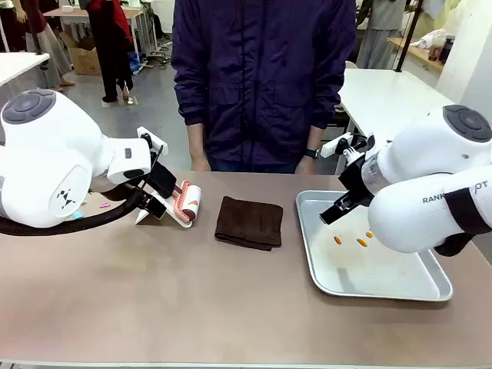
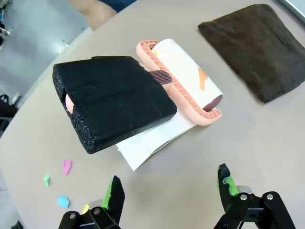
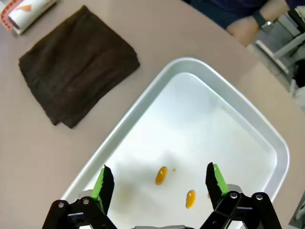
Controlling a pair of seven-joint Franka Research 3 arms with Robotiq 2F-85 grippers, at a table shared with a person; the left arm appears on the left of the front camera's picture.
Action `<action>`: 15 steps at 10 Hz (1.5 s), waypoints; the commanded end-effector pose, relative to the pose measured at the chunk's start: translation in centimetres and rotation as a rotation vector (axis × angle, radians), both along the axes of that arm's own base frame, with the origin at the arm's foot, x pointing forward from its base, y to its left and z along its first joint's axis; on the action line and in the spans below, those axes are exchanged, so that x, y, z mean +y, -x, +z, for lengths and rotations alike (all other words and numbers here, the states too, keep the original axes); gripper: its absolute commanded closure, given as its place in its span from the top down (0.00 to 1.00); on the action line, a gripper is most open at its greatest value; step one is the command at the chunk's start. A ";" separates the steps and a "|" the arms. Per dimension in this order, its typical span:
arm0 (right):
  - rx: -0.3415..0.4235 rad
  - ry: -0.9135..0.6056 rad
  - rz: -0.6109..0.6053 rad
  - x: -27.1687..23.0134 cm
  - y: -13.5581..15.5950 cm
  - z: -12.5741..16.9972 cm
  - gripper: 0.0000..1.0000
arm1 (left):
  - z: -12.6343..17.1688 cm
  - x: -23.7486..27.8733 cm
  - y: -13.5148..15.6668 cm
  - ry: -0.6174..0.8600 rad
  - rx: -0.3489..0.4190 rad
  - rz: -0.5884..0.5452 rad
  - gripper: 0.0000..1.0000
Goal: Clean the surface of the table.
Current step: Hold the Lint Roller with your left hand and the towel with your right hand.
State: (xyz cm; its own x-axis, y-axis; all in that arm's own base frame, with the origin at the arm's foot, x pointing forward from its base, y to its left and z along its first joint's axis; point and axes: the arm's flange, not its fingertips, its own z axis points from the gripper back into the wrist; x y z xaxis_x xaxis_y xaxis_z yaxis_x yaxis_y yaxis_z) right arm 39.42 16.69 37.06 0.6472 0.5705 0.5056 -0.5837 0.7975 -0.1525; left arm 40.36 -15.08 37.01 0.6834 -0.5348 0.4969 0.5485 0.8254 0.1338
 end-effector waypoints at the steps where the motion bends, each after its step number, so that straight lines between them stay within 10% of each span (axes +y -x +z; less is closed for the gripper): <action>1: 0.000 0.000 0.000 0.0 0.0 0.0 1.00 | 0.0 0.0 0.0 0.000 0.000 0.000 1.00; 13: 0.000 0.001 0.000 0.0 0.0 0.0 1.00 | 0.0 0.0 0.0 0.000 0.000 0.000 1.00; 15: 0.207 -0.082 -0.074 0.0 0.9 2.1 1.00 | 1.9 0.3 1.9 0.033 0.226 -0.018 1.00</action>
State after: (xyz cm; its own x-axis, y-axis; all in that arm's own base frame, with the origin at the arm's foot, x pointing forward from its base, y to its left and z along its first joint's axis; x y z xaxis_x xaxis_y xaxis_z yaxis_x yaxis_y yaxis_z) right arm 38.74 17.02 36.91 0.7129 0.5393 0.4483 -0.5697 0.8181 -0.0782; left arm 39.26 -15.77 36.90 0.7342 -0.5295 0.4249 0.5582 0.8271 0.0663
